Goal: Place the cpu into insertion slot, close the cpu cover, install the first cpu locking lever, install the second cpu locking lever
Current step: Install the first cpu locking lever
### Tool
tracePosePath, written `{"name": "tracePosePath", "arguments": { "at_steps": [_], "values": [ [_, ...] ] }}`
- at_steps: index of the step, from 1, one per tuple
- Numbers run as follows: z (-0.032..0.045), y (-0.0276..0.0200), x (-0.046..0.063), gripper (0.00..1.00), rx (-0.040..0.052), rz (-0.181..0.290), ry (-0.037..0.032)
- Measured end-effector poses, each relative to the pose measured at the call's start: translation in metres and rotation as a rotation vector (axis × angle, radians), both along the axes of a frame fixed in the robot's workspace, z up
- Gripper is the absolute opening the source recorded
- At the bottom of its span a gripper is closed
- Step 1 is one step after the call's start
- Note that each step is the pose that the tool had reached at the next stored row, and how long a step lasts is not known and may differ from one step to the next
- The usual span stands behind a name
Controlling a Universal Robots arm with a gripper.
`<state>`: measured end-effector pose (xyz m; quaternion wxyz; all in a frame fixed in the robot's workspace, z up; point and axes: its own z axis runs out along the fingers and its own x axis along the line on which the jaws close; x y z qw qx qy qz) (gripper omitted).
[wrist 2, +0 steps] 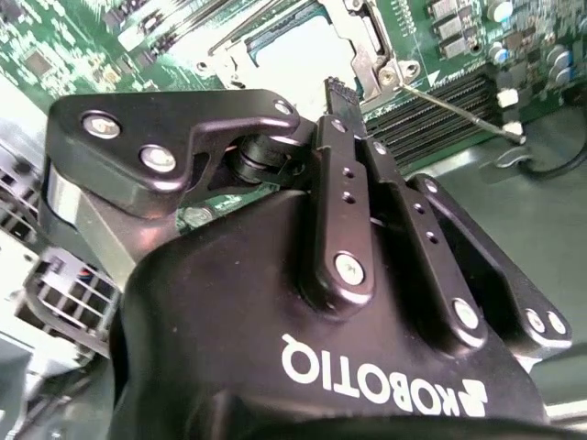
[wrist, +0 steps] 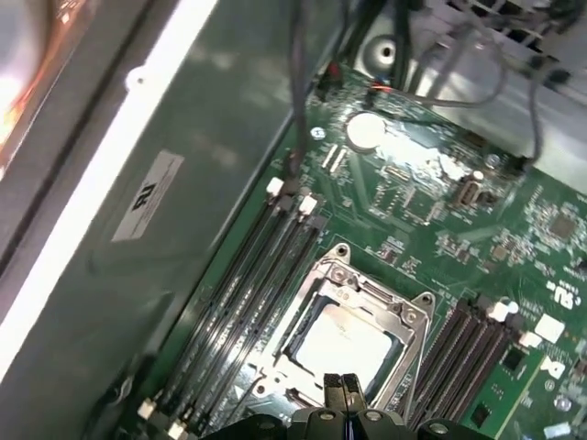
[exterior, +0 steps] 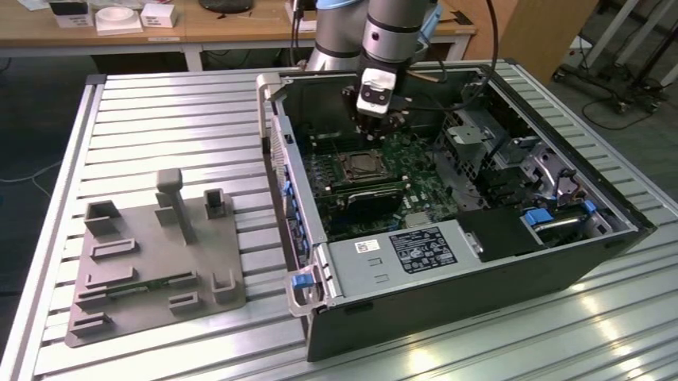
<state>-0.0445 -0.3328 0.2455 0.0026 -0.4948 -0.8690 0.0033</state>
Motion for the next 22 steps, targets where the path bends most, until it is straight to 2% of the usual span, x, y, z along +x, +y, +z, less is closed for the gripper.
{"name": "tracePosePath", "arguments": {
  "at_steps": [13, 22],
  "values": [
    [0.0000, 0.0000, 0.0000, 0.10, 0.0000, 0.205, 0.0000],
    [-0.0001, 0.0000, -0.0053, 0.10, 0.0001, 0.213, -0.0001]
  ]
}}
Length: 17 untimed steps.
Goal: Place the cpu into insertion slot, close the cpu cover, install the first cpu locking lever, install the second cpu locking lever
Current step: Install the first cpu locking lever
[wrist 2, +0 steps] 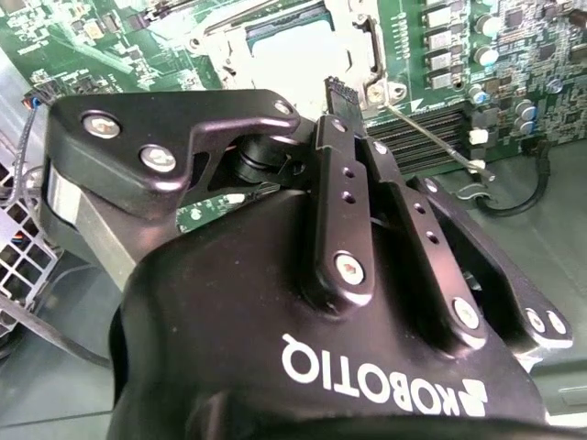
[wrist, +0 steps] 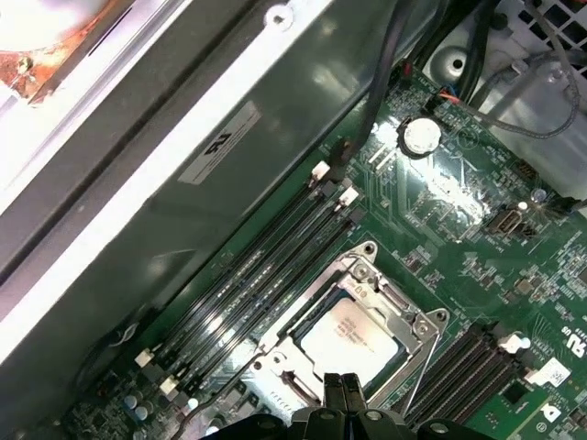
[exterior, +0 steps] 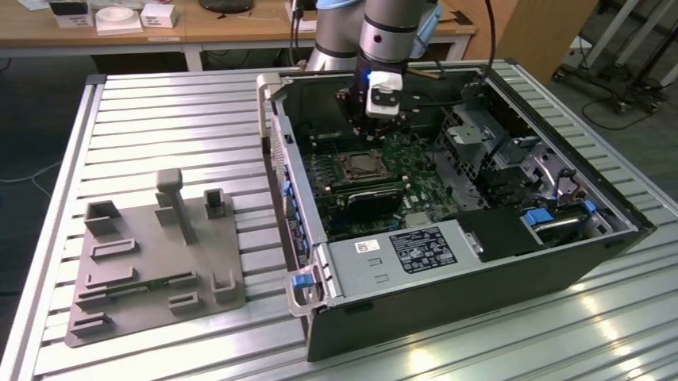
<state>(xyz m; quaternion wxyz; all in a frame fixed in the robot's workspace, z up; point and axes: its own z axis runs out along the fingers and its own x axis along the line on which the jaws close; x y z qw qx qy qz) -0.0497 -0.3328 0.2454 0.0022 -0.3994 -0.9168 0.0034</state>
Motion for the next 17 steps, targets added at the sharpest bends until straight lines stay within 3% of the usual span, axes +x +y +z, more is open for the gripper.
{"name": "tracePosePath", "arguments": {
  "at_steps": [17],
  "values": [
    [0.0000, 0.0000, -0.0028, 0.10, -0.0001, 0.009, 0.0001]
  ]
}}
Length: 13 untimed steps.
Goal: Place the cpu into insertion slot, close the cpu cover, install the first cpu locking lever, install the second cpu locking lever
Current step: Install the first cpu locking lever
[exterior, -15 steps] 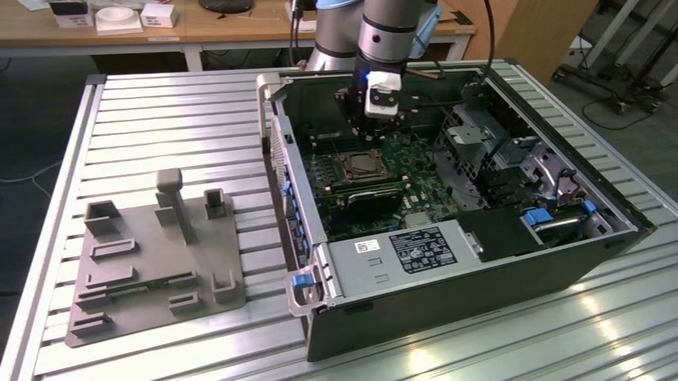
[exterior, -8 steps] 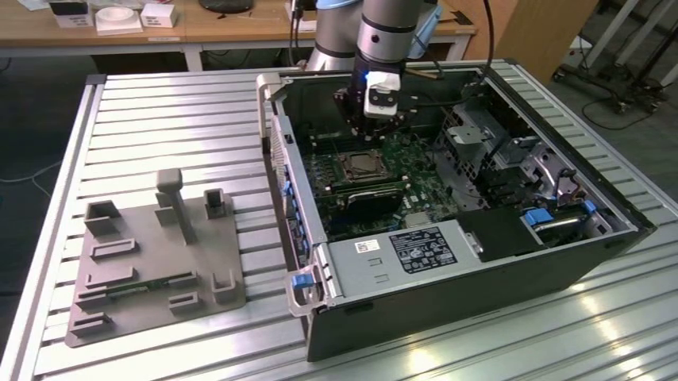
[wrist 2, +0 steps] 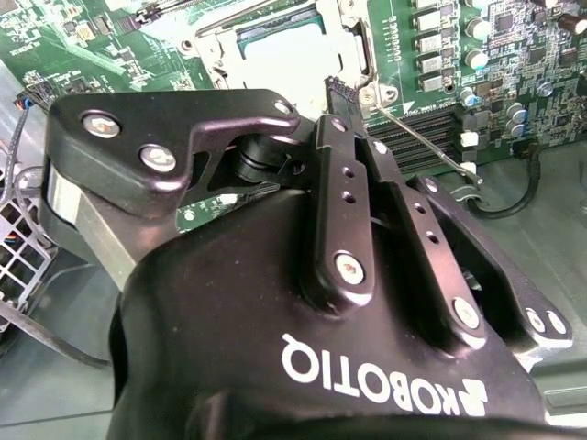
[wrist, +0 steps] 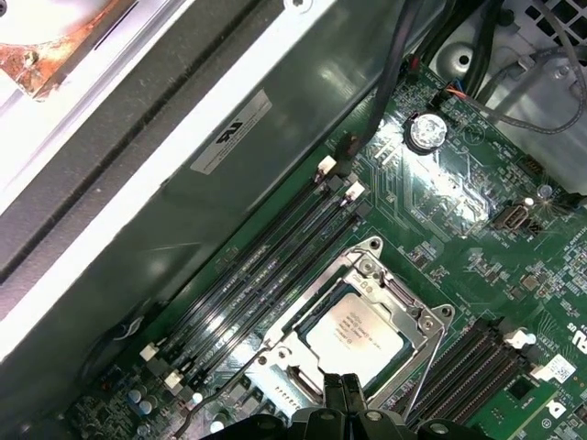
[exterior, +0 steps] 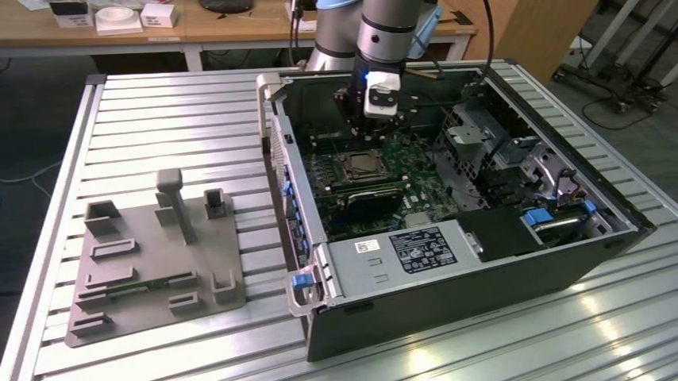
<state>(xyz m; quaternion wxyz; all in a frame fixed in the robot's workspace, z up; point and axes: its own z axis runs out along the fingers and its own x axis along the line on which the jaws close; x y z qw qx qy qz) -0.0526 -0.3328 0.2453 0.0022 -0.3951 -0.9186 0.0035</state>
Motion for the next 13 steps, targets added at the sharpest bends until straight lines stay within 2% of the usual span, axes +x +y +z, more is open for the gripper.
{"name": "tracePosePath", "arguments": {
  "at_steps": [8, 13],
  "values": [
    [-0.0004, 0.0000, -0.0003, 0.10, -0.0002, 0.123, 0.0001],
    [-0.0004, 0.0000, -0.0098, 0.10, -0.0001, 0.138, 0.0000]
  ]
}}
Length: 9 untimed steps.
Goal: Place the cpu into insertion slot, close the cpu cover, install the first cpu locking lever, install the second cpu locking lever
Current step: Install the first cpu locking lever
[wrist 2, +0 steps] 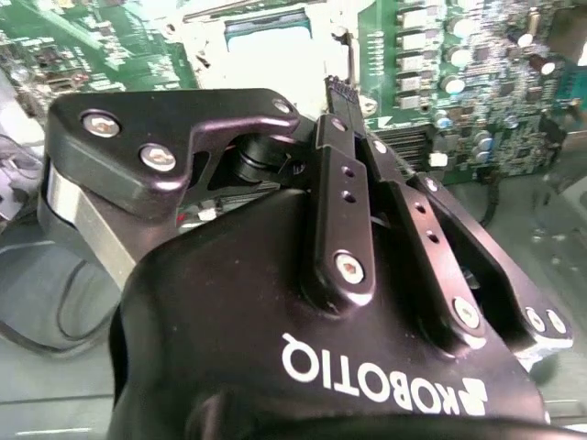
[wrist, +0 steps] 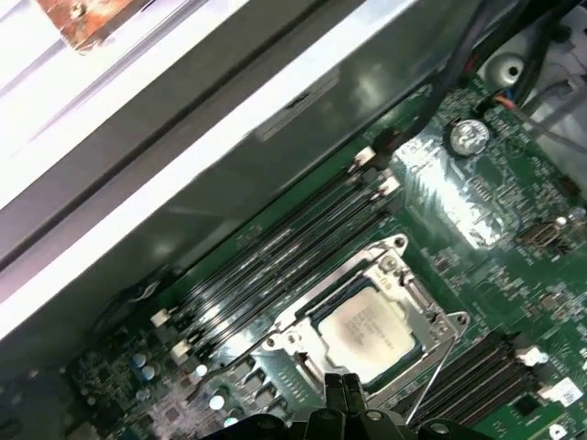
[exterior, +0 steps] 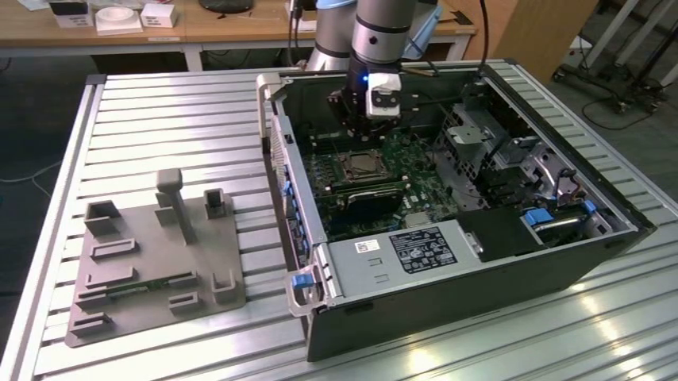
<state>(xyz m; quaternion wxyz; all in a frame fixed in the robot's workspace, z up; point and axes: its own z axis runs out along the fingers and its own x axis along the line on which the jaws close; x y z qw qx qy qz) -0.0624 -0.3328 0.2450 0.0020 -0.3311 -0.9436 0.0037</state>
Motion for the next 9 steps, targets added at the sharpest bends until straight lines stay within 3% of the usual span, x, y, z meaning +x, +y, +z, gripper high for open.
{"name": "tracePosePath", "arguments": {
  "at_steps": [2, 9],
  "values": [
    [0.0000, 0.0000, -0.0032, 0.10, 0.0001, 0.009, 0.0000],
    [0.0006, -0.0001, -0.0035, 0.10, -0.0002, 0.104, 0.0001]
  ]
}}
